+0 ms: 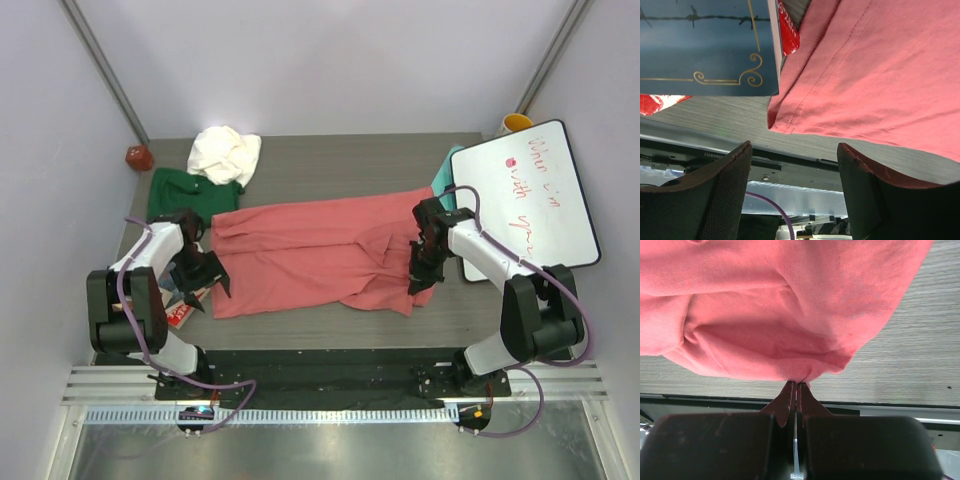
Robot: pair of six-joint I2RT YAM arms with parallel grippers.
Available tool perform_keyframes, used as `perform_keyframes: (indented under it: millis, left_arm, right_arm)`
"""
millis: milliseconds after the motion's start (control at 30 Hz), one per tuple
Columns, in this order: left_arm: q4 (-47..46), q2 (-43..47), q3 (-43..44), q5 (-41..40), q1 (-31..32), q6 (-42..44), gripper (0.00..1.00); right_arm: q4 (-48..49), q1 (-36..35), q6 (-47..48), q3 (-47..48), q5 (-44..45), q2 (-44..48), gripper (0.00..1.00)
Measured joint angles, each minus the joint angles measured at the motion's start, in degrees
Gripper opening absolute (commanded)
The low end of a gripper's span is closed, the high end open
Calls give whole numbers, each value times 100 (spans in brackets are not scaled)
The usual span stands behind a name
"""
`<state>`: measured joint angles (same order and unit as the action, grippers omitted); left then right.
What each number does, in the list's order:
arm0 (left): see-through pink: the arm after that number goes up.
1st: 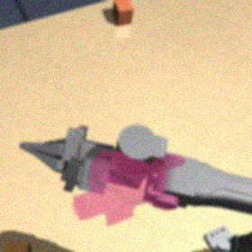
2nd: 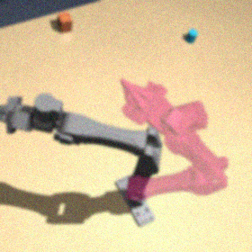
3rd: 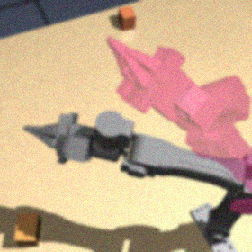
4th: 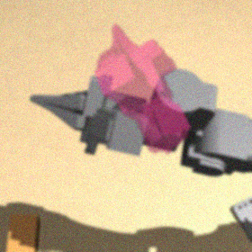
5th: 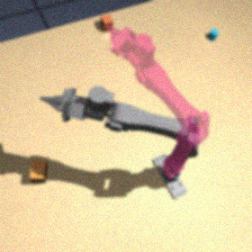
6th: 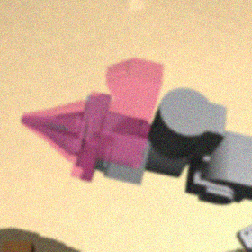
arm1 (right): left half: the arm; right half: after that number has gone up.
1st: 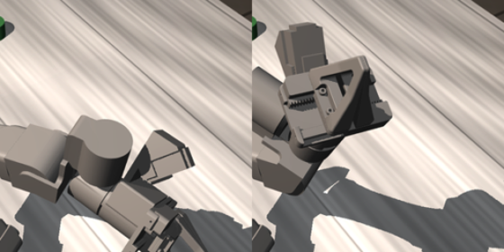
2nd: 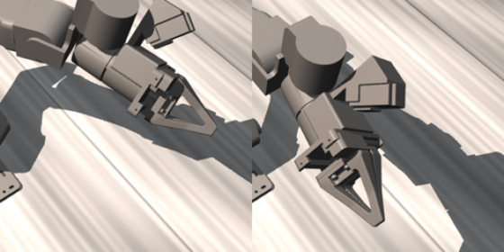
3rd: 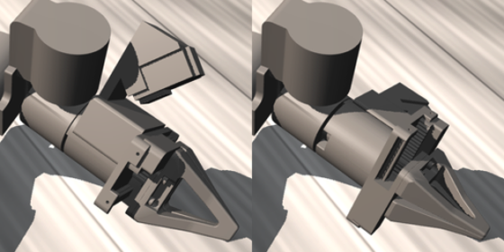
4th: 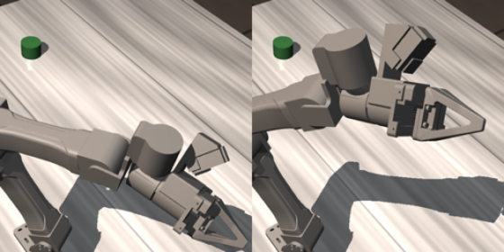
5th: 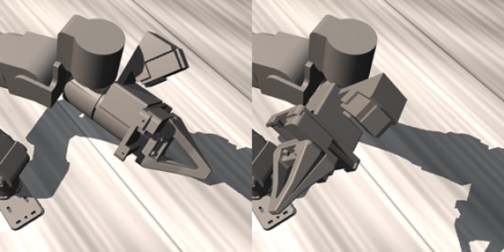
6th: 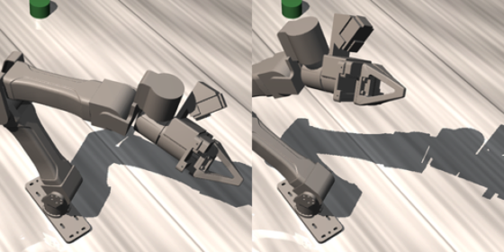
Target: Fold and stack the t-shirts
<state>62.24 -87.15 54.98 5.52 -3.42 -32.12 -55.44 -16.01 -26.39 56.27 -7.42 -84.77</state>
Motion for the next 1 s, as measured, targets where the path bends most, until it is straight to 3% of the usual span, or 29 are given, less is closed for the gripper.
perform_keyframes:
  millis: [533,1000]
  left_arm:
    - [-109,-942,-4,157,2,4,64]
    - [-214,-1147,-57,221,2,13,57]
  right_arm:
    - [-48,258,61,11,-85,-26,1]
    - [-136,431,59,11,-118,52,1]
